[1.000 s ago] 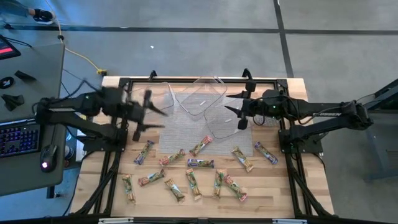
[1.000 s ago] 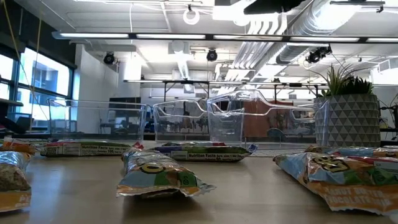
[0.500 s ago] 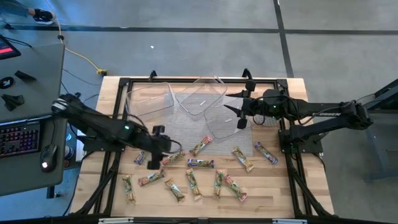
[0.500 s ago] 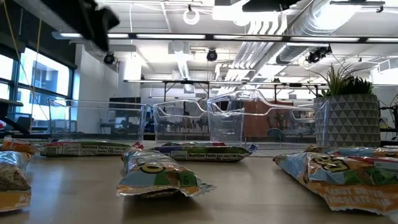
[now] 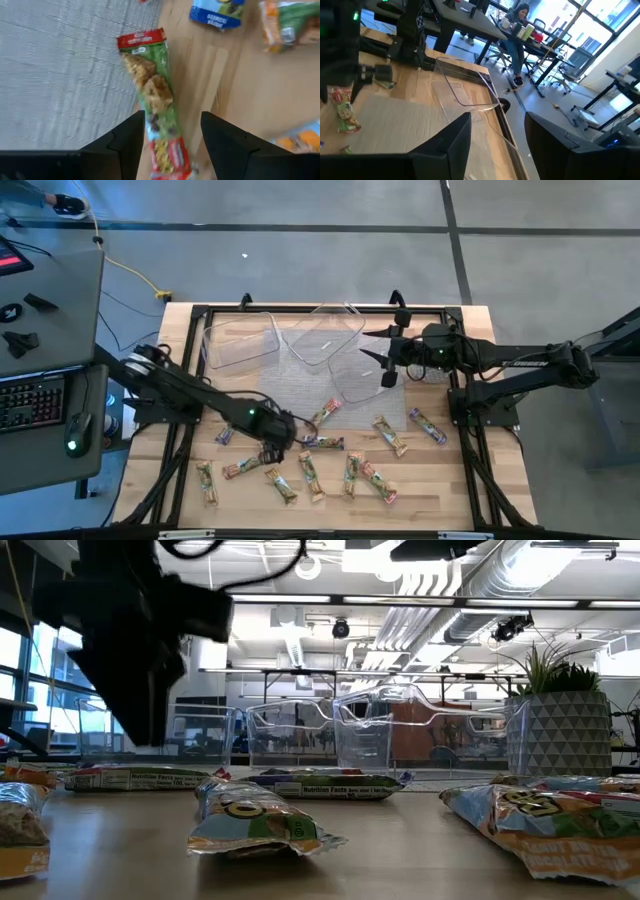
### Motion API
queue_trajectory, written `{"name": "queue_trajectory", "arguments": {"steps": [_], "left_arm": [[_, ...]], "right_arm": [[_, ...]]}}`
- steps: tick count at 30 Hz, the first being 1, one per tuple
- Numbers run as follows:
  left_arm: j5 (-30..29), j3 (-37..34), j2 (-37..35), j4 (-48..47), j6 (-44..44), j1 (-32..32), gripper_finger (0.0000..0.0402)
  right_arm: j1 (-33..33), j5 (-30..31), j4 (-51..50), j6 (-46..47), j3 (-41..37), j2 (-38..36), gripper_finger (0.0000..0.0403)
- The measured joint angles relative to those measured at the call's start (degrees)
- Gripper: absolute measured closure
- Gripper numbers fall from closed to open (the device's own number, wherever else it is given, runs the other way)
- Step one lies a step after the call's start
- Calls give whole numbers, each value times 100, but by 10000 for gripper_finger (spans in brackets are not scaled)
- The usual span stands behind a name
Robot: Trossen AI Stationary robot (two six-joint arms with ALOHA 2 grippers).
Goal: Pick and place Granola Bars by type
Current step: Put the red granola bar into the left transparent bin
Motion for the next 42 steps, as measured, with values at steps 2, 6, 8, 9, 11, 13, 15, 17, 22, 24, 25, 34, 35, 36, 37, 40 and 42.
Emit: {"name": "queue_trajectory", "arguments": {"steps": [2, 6, 8, 9, 11, 13, 15, 17, 22, 24, 25, 34, 35, 36, 37, 40, 42], "left_arm": [[128, -1, 153, 107, -19, 32, 213], [192, 7, 326, 137, -16, 143, 213], [205, 7, 334, 81, -15, 225, 213], [202, 6, 337, 43, -16, 266, 213], [165, 2, 339, -35, -18, 347, 213], [163, -2, 319, -96, -16, 407, 213], [164, 0, 312, -166, 20, 466, 213], [163, -2, 314, -288, 76, 503, 213], [117, -2, 314, -276, 192, 564, 213], [105, -2, 314, -279, 307, 561, 213], [115, -2, 314, -279, 377, 555, 213], [238, 0, 353, -179, 489, 555, 213], [229, 0, 386, -140, 489, 555, 213], [205, -4, 410, -128, 489, 555, 213], [168, -6, 437, -122, 487, 555, 213], [80, 15, 566, 30, 493, 558, 213], [69, 22, 639, 82, 489, 559, 213]], "right_arm": [[0, 1, -8, 137, 0, 0, 233], [0, 2, -33, 188, 0, 0, 233], [0, 2, -54, 190, 0, 0, 234], [0, 0, -48, 190, 0, 0, 234], [0, 2, -49, 188, 0, 0, 233], [0, 1, -52, 188, 0, 1, 233], [0, 2, -52, 188, 0, 2, 233], [0, 2, -50, 188, 0, 0, 233], [0, 1, -52, 217, 0, 0, 233], [0, 2, -52, 278, 0, 2, 233], [0, 2, -52, 282, 0, 0, 233], [0, 2, -52, 297, 0, 2, 234], [0, 0, -52, 297, 0, 0, 233], [0, 2, -52, 297, 0, 2, 233], [0, 0, -54, 297, 0, 2, 233], [0, 1, -101, 392, 0, 2, 233], [0, 1, -128, 477, 2, 2, 233]]}}
